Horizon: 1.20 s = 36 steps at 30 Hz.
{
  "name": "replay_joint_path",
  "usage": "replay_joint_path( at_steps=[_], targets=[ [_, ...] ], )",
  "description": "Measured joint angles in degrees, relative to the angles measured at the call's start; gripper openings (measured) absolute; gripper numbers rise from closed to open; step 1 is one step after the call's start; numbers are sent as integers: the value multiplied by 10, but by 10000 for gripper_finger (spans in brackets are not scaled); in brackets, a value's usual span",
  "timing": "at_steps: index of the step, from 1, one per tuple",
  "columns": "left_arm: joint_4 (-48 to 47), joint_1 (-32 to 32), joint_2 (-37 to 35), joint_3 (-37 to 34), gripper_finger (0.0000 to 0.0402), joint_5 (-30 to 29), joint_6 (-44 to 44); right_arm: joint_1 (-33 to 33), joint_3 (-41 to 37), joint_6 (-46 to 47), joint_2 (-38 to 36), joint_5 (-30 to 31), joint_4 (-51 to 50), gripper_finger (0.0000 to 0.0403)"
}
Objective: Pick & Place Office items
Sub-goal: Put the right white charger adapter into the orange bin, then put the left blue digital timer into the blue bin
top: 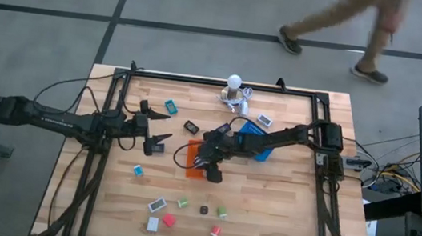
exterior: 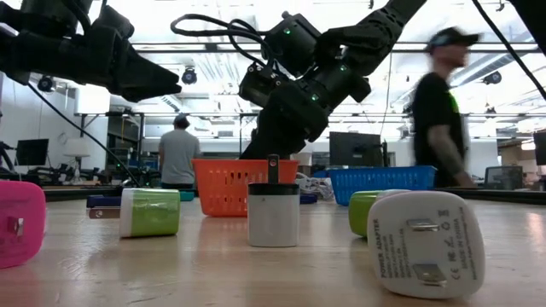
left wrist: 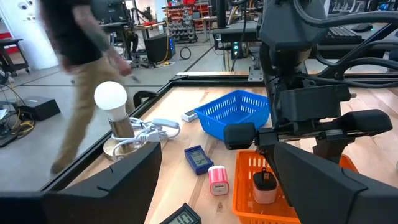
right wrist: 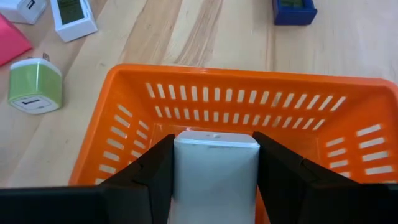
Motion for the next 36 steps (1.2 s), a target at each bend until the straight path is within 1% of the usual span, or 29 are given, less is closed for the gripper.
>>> replay_joint_path(
  at_steps=[8,9,12,14,17,22,26,32,36],
  targets=[
    [0,0,0,0,316,0,0,0,0,0,0,0,6,175],
    [0,0,0,0,316,0,0,0,0,0,0,0,7,189],
    [0,0,0,0,316,0,0,0,0,1,0,0,9,257],
    [-2,0,0,0,316,0,0,0,0,0,0,0,9,293],
    [-7,0,0,0,316,0,0,0,-1,-1,0,0,9,317],
    [-9,0,0,0,316,0,2,2,-1,-11,0,0,24,324],
    [-13,0,0,0,316,0,2,8,-1,-18,0,0,61,325],
    [-32,0,0,0,316,1,-5,27,-3,-43,-2,0,149,325],
    [-44,0,0,0,316,1,-19,41,-17,-50,-5,-4,242,325]
  ],
)
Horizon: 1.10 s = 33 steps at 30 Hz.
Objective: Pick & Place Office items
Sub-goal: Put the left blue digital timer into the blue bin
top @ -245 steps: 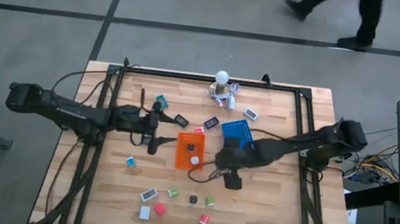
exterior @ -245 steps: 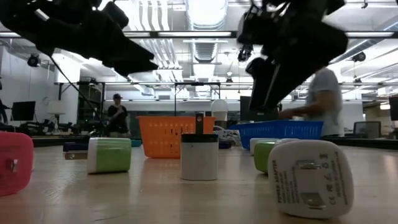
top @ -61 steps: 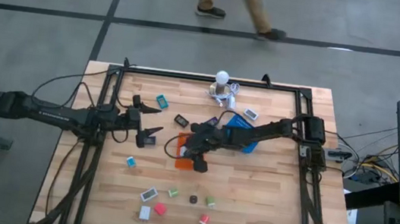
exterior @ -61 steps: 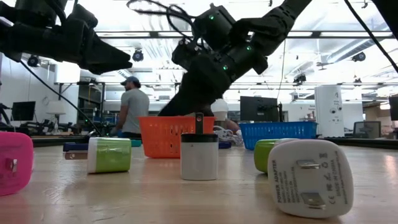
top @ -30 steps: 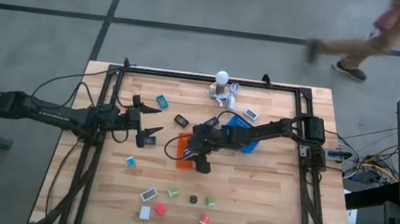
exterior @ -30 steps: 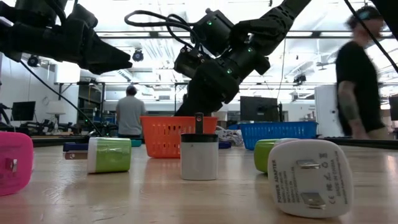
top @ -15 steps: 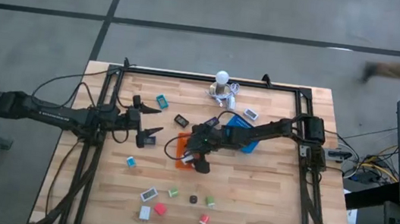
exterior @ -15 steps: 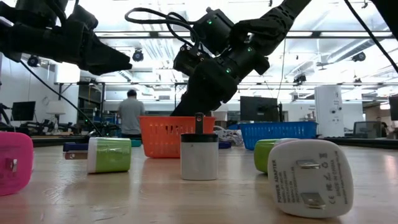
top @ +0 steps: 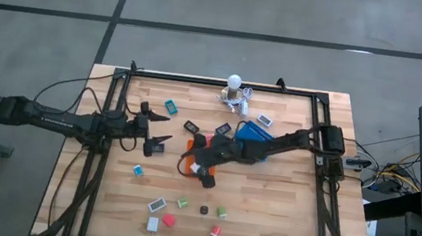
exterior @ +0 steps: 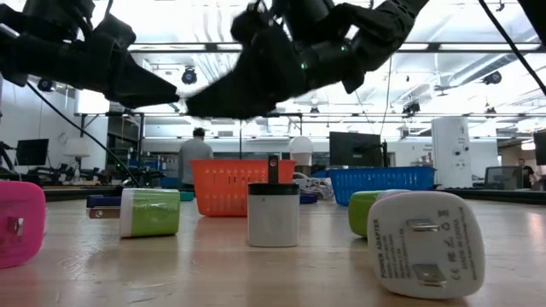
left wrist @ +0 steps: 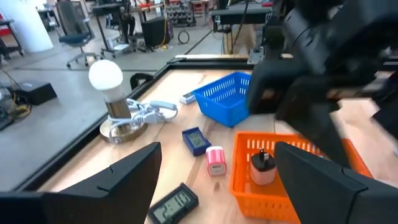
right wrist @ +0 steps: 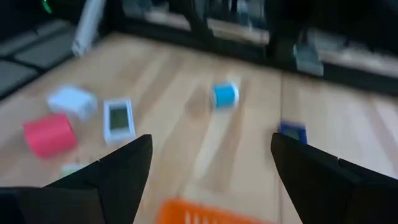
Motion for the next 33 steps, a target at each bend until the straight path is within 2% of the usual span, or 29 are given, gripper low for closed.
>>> replay_joint_path(
  at_steps=[7,14,22,33],
  targets=[
    [-64,0,0,0,316,1,-50,27,-62,-4,-16,-2,183,326],
    [-137,0,4,3,316,33,-104,49,-154,-18,-71,4,323,326],
    [-277,-1,30,56,316,54,-156,70,-224,-30,-130,20,341,326],
    [-440,-3,149,161,316,67,-177,131,-303,-76,-210,82,356,326]
  ],
)
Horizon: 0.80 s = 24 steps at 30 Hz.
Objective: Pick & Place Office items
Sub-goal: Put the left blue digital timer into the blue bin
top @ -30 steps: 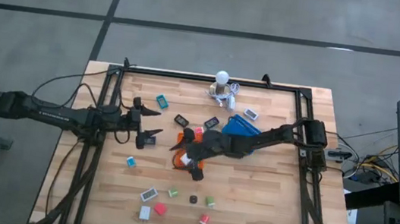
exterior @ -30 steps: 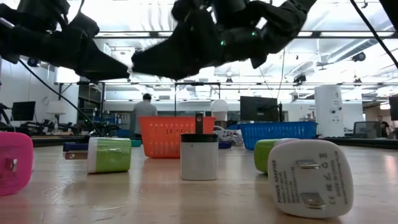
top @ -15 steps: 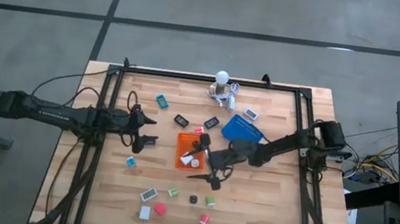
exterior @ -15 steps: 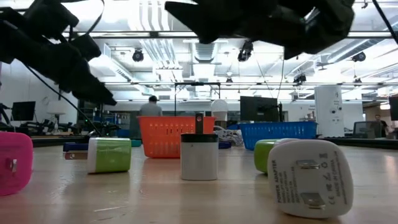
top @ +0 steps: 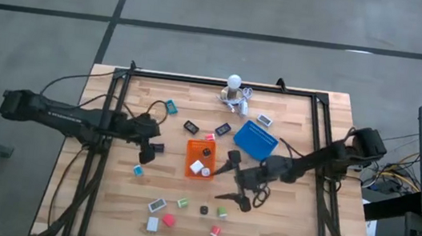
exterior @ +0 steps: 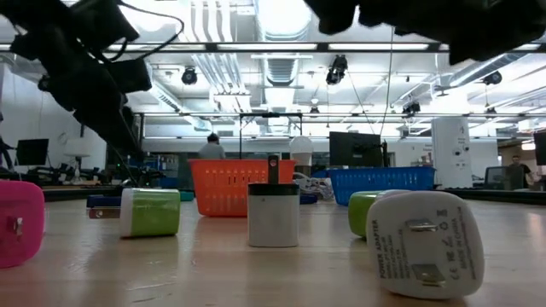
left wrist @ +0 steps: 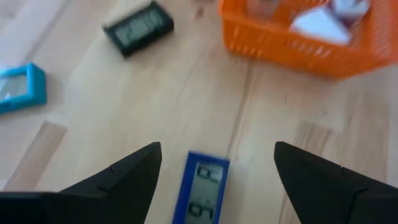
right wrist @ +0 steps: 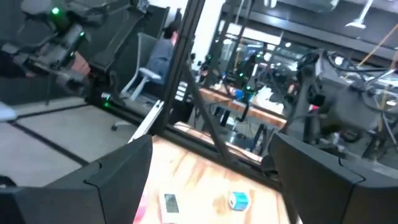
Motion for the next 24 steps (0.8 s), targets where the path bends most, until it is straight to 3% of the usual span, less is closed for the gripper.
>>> replay_joint_path(
  at_steps=[13,24],
  targets=[
    [-111,-3,150,80,317,38,-4,55,-123,-14,-109,91,17,326],
    [-134,-5,236,109,317,18,8,71,-145,-23,-131,114,35,326]
  ],
)
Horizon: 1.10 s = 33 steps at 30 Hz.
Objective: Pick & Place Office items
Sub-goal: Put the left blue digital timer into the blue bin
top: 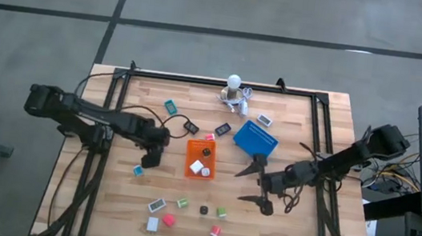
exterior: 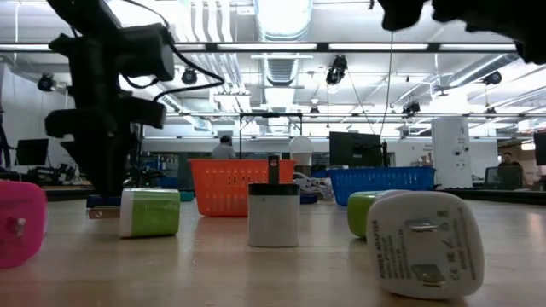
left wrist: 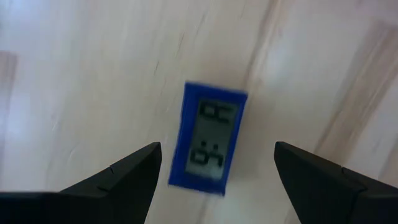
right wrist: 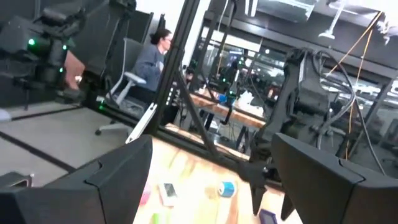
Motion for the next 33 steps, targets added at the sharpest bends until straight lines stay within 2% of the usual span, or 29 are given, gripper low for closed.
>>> replay_joint_path(
  at_steps=[12,23,28,33],
  targets=[
    [23,1,45,-4,317,-15,7,3,-4,-2,0,6,-3,326],
    [28,0,53,-5,313,-30,7,3,-5,2,0,6,-3,326],
    [31,0,53,-5,272,-28,10,3,-5,2,0,5,-3,326],
    [35,-2,54,-5,184,-28,19,3,-5,2,0,5,-3,326]
  ],
)
